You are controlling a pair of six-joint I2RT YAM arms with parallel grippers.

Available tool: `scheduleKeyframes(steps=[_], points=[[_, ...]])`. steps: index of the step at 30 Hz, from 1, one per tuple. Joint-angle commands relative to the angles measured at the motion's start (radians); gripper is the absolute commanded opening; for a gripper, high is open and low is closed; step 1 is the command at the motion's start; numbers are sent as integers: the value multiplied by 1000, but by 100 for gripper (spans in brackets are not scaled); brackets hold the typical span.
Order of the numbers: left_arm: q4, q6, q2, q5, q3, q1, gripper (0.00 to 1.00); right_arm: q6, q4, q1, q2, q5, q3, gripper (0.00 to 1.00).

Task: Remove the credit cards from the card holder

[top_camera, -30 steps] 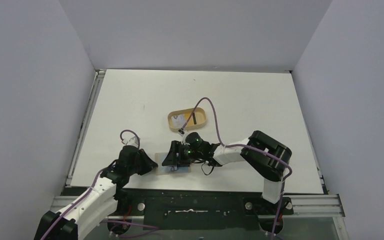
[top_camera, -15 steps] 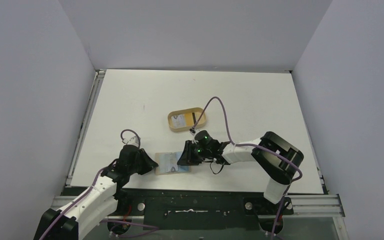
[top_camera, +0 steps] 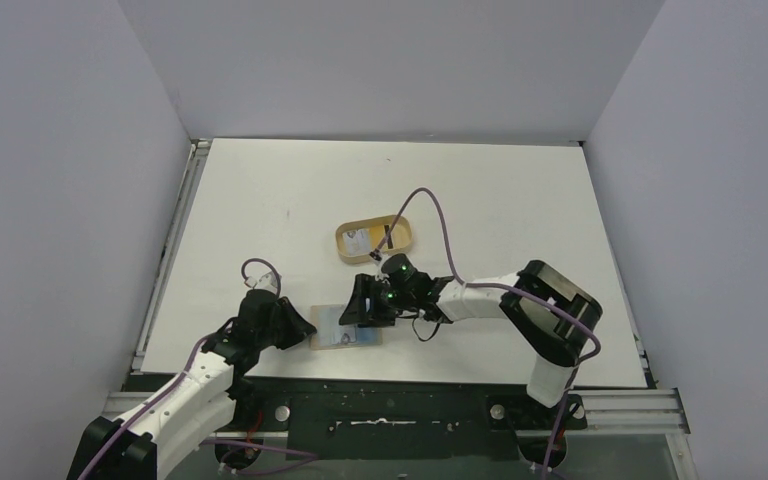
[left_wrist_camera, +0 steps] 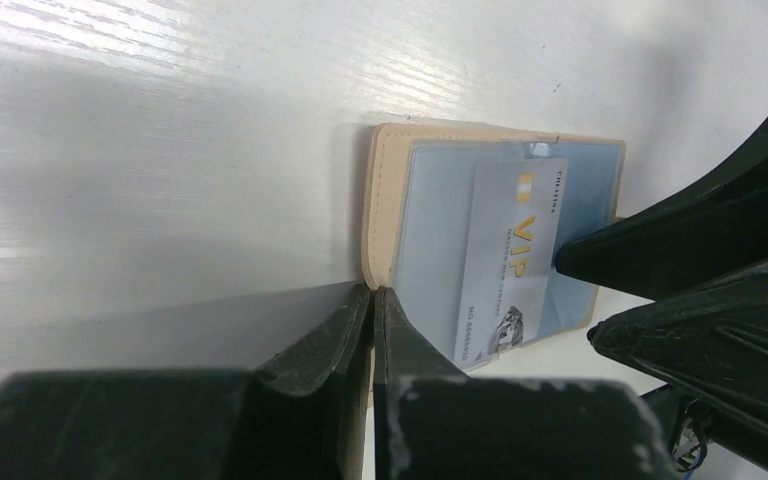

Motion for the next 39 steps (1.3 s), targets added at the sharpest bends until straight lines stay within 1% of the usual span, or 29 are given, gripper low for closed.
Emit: scheduleKeyframes(steps=[1,4,8,11,18,24,32,39], points=[[-54,25,15,-11,4,-7,0,-39,-138,24,69,68,68,60],[-54,25,14,-10,3,-7,0,-38,-191,47,116,52,128,60],[-56,25,10,-11,3,-9,0,2,-139,63,165,2,160,59],[-58,26,5,-9,0,-10,0,48,-50,65,170,-25,148,58],[-60,26,-3,-8,-1,-11,0,173,264,67,162,-65,62,54],[-61,26,-7,-9,-2,-11,0,225,404,81,164,-74,45,50],[-65,25,-16,-8,-2,-11,0,265,516,87,164,-73,22,41],[-63,25,-11,-10,-2,-10,0,267,534,73,136,-78,-14,40]])
